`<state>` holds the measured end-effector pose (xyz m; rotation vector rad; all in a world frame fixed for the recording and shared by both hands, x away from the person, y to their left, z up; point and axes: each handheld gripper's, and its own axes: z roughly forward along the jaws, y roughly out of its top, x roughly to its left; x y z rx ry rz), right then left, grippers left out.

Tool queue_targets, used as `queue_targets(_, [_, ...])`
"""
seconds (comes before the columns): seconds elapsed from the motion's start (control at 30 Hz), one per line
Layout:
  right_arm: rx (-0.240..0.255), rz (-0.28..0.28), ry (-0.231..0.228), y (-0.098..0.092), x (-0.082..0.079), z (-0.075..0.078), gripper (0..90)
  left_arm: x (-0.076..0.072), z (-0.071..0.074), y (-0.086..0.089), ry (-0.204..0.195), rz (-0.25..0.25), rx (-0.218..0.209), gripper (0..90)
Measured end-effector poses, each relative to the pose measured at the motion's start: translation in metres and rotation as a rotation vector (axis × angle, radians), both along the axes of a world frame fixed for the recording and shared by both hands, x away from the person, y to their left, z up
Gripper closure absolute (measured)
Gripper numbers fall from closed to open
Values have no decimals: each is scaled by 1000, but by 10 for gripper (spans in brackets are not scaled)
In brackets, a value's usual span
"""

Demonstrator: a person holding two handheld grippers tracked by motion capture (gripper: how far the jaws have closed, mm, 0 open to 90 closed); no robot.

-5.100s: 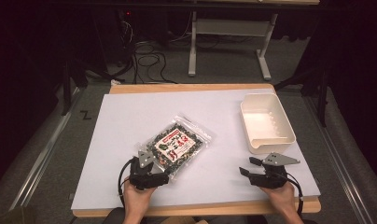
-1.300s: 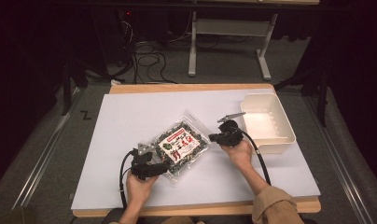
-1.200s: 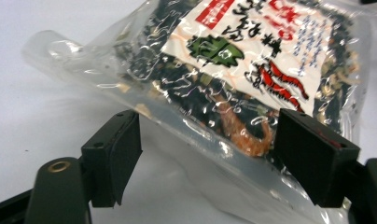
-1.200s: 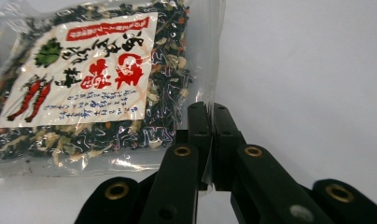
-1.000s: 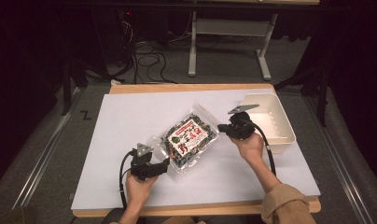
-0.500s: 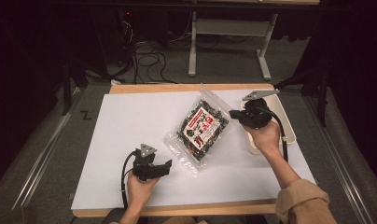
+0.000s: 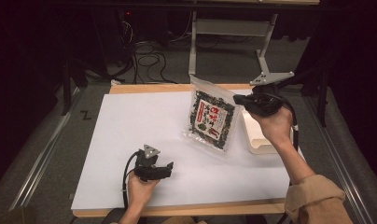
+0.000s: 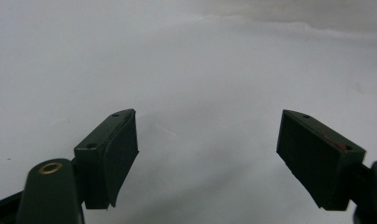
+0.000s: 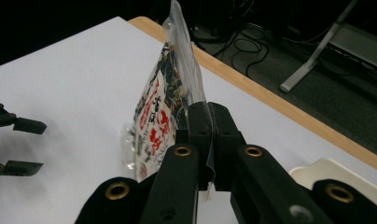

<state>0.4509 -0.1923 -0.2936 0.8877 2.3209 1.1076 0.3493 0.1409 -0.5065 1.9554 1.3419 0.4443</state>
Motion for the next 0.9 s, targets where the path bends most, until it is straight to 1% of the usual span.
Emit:
queue_targets(0.07, [0,8,-8,0,-2,6,900,1,-1,1,8,10,11,215])
queue_targets(0.1, [-4,9,-9,0,-2,9,900,1,-1,1,10,15,8,215])
queue_targets(0.17, [-11,1,-20,0,-3,16,900,2,-1,0,16,8,8,216])
queue_targets(0.23, [-1,-6,-30,-3,-3,22,900,1,-2,-2,16,-3,16,216])
queue_targets(0.33, [33,-20,-39,-9,-1,26,900,0,-1,-3,8,-8,28,217])
queue_targets(0.37, [47,-28,-47,-12,-1,27,900,0,-1,-2,8,-7,26,218])
queue_targets(0.43, [54,-37,-50,-17,3,30,900,1,-1,-1,8,7,17,220])
queue_targets(0.47, [49,-48,-49,-19,4,32,900,1,-1,-1,12,5,17,220])
queue_targets(0.57, [59,-70,-56,-28,7,38,900,1,-1,-2,14,-2,16,220])
queue_targets(0.63, [74,-93,-59,-36,8,42,900,0,-1,-3,11,-12,19,220])
queue_targets(0.73, [100,-113,-63,-46,9,47,900,-1,-1,-4,15,-17,25,221])
queue_targets(0.83, [109,-146,-60,-56,9,52,900,-2,1,-4,5,-18,13,221])
queue_targets(0.87, [108,-153,-70,-60,9,54,900,-3,1,-4,3,-20,13,222])
queue_targets(0.9, [111,-161,-70,-62,8,55,900,-4,1,-4,0,-23,11,222])
